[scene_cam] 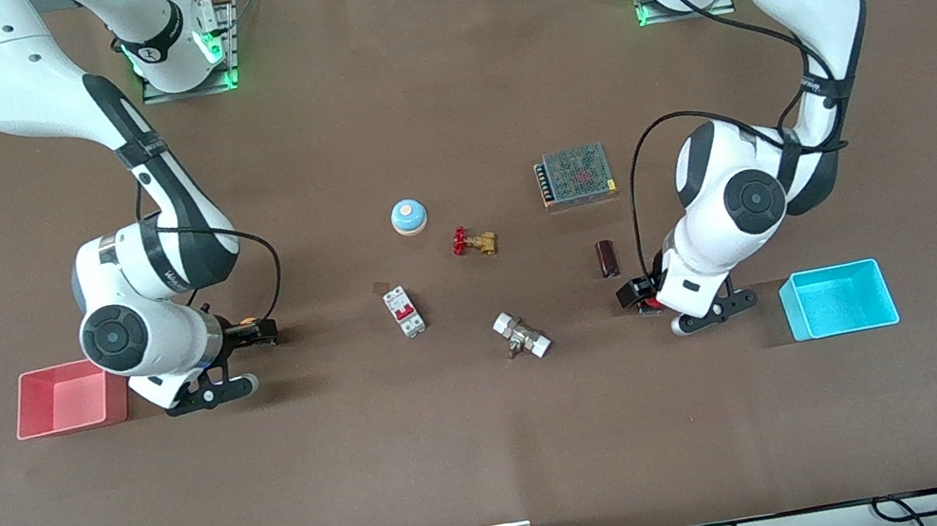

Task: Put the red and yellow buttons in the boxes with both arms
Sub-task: 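Close the right gripper on yellow button while the left gripper grips red button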

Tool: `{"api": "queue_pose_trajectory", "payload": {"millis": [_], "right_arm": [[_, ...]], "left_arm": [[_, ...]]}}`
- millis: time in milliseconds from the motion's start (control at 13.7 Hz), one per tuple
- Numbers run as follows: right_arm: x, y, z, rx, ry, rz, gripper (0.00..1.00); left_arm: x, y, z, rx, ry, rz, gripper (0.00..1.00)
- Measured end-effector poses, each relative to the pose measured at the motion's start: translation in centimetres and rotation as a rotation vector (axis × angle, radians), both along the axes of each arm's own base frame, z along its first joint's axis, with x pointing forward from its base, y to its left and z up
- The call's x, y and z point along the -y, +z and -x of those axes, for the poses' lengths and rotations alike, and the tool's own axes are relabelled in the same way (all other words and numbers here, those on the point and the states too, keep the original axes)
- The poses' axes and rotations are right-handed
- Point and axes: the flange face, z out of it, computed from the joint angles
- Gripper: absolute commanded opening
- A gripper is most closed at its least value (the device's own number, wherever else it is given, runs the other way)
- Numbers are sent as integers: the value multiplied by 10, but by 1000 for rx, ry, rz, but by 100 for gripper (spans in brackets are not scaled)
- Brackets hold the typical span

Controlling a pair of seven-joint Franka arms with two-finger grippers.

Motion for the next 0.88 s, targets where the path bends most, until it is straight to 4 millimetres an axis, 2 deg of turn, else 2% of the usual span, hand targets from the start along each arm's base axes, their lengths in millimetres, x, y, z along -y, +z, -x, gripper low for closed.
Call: {"api": "queue_pose_trajectory", "payload": {"millis": [293, 659, 878], "right_arm": [[-12, -22, 7, -33, 19, 8, 100], [-11, -42, 13, -45, 21, 11, 100], [-9, -47, 16, -53, 19, 14, 100]], "left_arm": [[0, -13, 1, 4, -12, -37, 88], [-5, -12, -3, 17, -14, -59, 60], [-2, -11, -2, 19, -16, -61, 57]]}}
